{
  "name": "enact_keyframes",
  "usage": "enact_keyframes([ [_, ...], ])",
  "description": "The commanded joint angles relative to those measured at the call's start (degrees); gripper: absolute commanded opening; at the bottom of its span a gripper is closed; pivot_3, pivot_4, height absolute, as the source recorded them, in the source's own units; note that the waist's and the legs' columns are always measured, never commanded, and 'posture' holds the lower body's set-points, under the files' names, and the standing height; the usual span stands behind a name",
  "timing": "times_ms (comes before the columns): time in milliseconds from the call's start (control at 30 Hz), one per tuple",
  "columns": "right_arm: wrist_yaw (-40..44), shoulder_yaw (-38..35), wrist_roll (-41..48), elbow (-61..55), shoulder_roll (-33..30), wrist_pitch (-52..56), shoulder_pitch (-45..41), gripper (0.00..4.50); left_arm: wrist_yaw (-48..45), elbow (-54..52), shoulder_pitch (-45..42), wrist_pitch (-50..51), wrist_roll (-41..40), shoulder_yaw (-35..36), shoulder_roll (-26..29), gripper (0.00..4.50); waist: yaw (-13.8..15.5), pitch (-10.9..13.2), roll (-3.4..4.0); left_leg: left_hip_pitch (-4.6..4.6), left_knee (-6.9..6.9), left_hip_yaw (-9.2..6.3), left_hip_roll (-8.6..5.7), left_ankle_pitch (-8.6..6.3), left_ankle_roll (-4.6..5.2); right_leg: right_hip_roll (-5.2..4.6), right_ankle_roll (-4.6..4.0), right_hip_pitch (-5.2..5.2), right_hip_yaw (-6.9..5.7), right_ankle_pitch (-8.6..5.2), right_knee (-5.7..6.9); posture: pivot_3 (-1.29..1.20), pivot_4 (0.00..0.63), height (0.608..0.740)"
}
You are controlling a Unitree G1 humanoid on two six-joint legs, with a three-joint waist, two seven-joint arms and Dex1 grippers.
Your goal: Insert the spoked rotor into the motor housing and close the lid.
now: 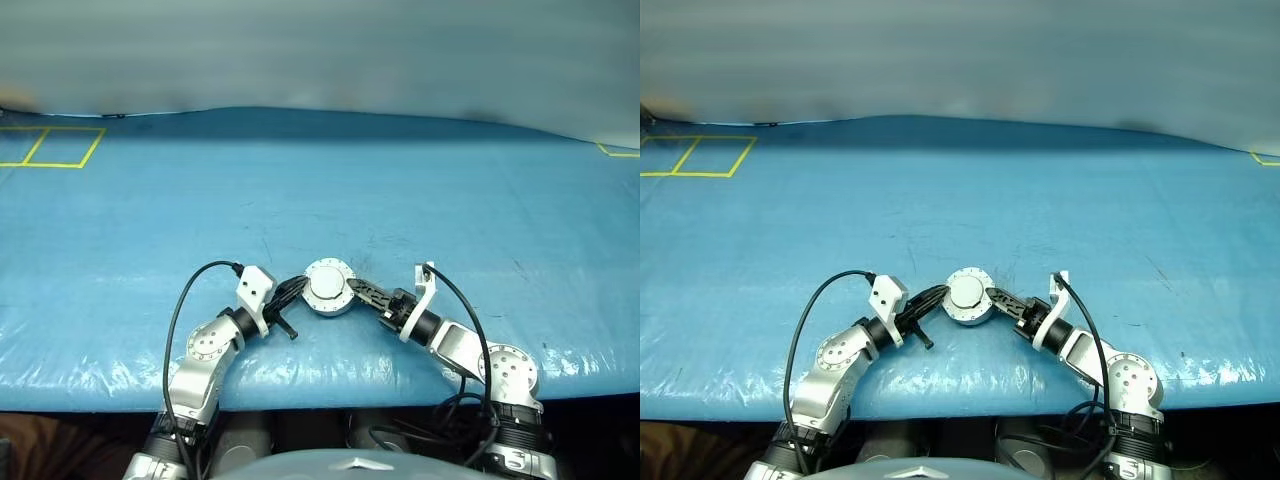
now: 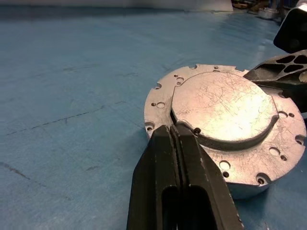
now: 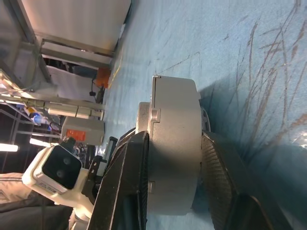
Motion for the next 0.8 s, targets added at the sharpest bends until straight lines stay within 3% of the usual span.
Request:
enact_keyframes([
  [33, -2.3, -3.8, 3.5, 0.4, 1.8, -2.2, -1.4, 1.20, 2.1, -5.1, 1.1, 4.5, -9.5, 5.2, -3.5, 0.00, 0.0, 0.0, 0.01, -0.11, 0.01, -0.04, 0.01, 0.00, 0.00, 0.02, 0.01, -0.09, -0.05, 0.01, 0.00, 0.00, 0.150, 0.740],
  [267, -6.3, -6.4, 9.0, -2.5, 7.5, -7.0, -4.6, 1.20, 5.0, -10.9, 2.3, 13.9, -22.4, 11.1, -7.7, 0.00, -0.2, 0.2, 0.19, -0.44, 0.03, -0.17, -0.03, 0.00, 0.03, 0.12, 0.41, -0.25, -0.20, 0.24, -0.07, 0.00, 0.150, 0.740],
  [467, -8.3, -5.5, 12.9, -5.5, 10.4, -8.9, -6.4, 1.20, 4.2, -12.6, 2.4, 15.7, -24.4, 10.7, -7.7, 0.00, -0.7, 0.2, 0.26, -0.44, 0.07, -0.19, -0.04, 0.00, 0.04, 0.18, 0.44, -0.23, -0.21, 0.25, -0.06, 0.00, 0.150, 0.740],
  [567, -10.5, -4.4, 14.1, -7.1, 12.5, -10.9, -8.1, 1.20, 2.5, -12.3, 1.8, 16.9, -28.2, 10.5, -9.3, 0.62, -0.9, 0.3, 0.33, -0.44, 0.07, -0.20, -0.04, 0.00, 0.03, 0.20, 0.42, -0.23, -0.23, 0.25, -0.06, 0.00, 0.150, 0.740],
  [800, -11.1, -1.4, 16.1, -8.7, 12.6, -11.0, -9.0, 1.20, 3.1, -12.5, 0.7, 22.6, -36.3, 11.2, -12.4, 2.90, -1.3, 0.3, 0.33, -0.46, 0.09, -0.26, -0.04, 0.00, 0.04, 0.19, 0.42, -0.22, -0.28, 0.24, -0.06, 0.00, 0.150, 0.740],
])
